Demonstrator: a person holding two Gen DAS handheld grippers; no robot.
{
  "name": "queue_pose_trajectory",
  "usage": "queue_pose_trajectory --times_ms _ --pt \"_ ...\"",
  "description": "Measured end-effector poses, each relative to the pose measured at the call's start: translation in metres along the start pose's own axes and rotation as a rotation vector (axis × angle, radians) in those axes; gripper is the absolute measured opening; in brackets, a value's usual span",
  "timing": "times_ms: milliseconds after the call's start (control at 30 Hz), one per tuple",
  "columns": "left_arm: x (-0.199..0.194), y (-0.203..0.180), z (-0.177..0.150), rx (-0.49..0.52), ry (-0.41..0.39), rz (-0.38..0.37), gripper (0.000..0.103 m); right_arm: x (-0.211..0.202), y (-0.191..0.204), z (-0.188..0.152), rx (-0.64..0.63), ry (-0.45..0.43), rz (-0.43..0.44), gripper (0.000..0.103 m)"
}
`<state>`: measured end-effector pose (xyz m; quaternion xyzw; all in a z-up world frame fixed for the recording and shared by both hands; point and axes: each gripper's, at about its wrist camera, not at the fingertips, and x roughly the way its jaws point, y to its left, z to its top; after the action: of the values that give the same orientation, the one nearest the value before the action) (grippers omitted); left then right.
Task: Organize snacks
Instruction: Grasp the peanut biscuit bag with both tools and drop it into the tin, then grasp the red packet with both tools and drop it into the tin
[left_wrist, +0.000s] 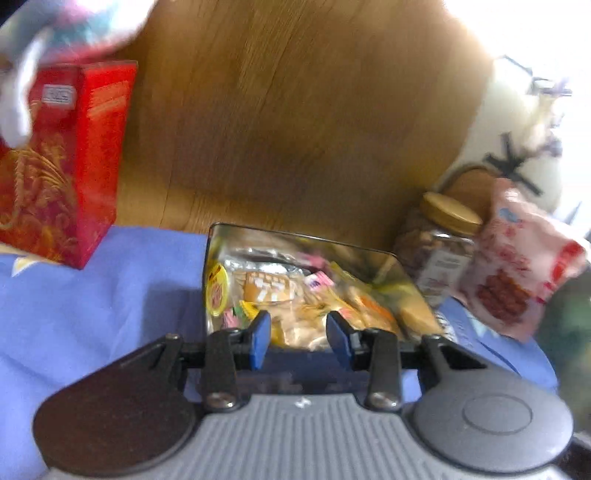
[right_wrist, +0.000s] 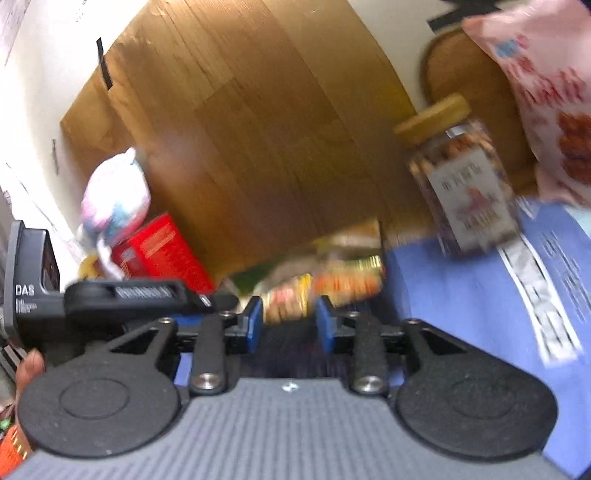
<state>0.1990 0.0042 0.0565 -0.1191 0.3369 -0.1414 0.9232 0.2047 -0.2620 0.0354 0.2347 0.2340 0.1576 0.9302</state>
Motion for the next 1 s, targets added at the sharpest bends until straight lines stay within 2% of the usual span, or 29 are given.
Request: queue_pose_trajectory --times_ms 33,100,200,333,400,500,633,733,833,867,900,1000 --pt "-0.011 -0.004 -0.006 0.018 -0.005 0.013 0.039 -0.012 -0.002 -0.006 0.012 0.015 0.014 0.038" --pt "-0.036 -0.005 -0.025 0.018 0.004 -0.026 0.039 -0.036 -0.008 -0.02 0.039 0.057 0.059 0.038" --pt "-0.06 -0.006 -0.056 0.026 0.041 -0.051 0.04 -0.063 -0.017 -0.048 0.086 0.168 0.107 0.038" --pt "-0.055 -0.015 -0.103 0.048 0.242 -0.145 0.042 -0.091 -0.021 -0.082 0.092 0.267 0.133 0.038" --pt "-0.051 -0.018 -0.119 0.053 0.292 -0.151 0.042 -0.102 -0.021 -0.094 0.091 0.294 0.119 0.038" --pt "-0.056 -0.021 -0.13 0.071 0.285 -0.159 0.045 -0.119 -0.025 -0.106 0.13 0.292 0.12 0.037" --pt "-0.057 -0.03 -0.138 0.073 0.3 -0.198 0.048 -0.126 -0.031 -0.117 0.248 0.291 0.187 0.036" --pt "-0.065 -0.036 -0.145 0.097 0.278 -0.185 0.049 -0.117 -0.016 -0.119 0.237 0.28 0.184 0.037" --pt "-0.065 -0.032 -0.147 0.074 0.265 -0.163 0.045 -0.1 -0.006 -0.122 0.233 0.28 0.209 0.034" --pt "-0.065 -0.027 -0.144 0.051 0.268 -0.168 0.045 -0.096 -0.003 -0.122 0.231 0.283 0.211 0.031" --pt "-0.066 -0.02 -0.142 0.019 0.277 -0.181 0.045 -0.091 -0.001 -0.121 0.223 0.283 0.204 0.023" --pt "-0.066 -0.004 -0.136 -0.055 0.299 -0.219 0.048 -0.082 -0.006 -0.121 0.262 0.296 0.213 0.014"
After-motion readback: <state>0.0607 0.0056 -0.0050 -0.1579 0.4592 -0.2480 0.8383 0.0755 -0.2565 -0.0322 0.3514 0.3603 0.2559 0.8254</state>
